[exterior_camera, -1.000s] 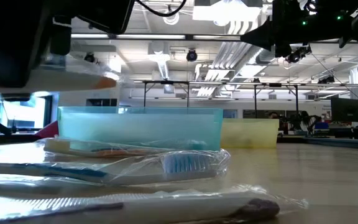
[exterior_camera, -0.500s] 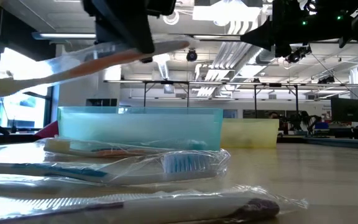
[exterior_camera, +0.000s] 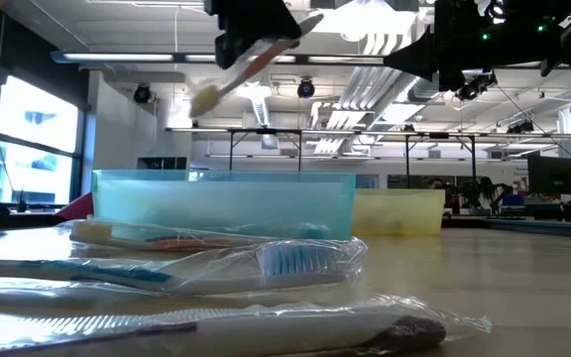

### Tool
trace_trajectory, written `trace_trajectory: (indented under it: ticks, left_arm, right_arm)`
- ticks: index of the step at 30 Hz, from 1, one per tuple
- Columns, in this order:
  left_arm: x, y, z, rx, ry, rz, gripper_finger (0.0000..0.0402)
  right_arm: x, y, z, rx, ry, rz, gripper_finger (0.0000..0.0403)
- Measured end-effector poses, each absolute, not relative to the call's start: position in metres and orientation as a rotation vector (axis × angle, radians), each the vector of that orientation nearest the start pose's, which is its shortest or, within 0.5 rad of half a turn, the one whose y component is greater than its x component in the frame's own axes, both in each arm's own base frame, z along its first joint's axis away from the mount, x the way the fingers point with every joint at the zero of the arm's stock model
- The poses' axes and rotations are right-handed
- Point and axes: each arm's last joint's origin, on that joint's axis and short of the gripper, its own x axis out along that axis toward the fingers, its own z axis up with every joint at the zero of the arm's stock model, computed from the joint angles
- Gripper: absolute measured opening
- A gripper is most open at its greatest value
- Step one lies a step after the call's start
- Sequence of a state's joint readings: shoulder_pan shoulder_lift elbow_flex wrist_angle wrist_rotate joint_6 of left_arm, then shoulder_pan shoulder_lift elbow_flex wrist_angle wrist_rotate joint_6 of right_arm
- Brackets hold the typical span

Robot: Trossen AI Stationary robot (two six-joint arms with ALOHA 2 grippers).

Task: Pick & Place Toothbrushes
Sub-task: Put the orange toothbrush into the blue bin

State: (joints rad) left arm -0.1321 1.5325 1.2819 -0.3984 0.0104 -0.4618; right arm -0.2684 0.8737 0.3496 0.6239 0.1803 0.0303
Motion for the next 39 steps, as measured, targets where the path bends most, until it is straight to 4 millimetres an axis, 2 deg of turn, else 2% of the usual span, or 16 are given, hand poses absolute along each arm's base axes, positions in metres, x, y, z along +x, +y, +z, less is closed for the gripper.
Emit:
trace_trajectory:
  ticks: [7, 17, 29, 33, 39]
  left_arm:
    - [0.336, 0.005, 0.327, -0.325, 0.507, 0.091, 0.0025]
    - [0.328, 0.079, 0.329, -0.344, 0.454, 0.269, 0.0025]
    - [0.312, 0.146, 0.345, -0.291, 0.251, 0.432, 0.0025]
    - [0.31, 0.161, 0.341, -0.283, 0.245, 0.471, 0.0025]
    - [0.322, 0.181, 0.318, -0.284, 0.276, 0.467, 0.0026]
  right_arm:
    - [0.18, -0.055, 0.245, 0.025, -0.107, -0.447, 0.0002]
    - [0.18, -0.055, 0.245, 0.001, -0.102, -0.449, 0.0002]
    - [0.18, -0.055, 0.245, -0.008, -0.1, -0.449, 0.0002]
    - [0.18, -0.055, 0.245, -0.009, -0.1, -0.449, 0.0002]
    - [0.18, -0.055, 0.245, -0.009, -0.106, -0.45, 0.0002]
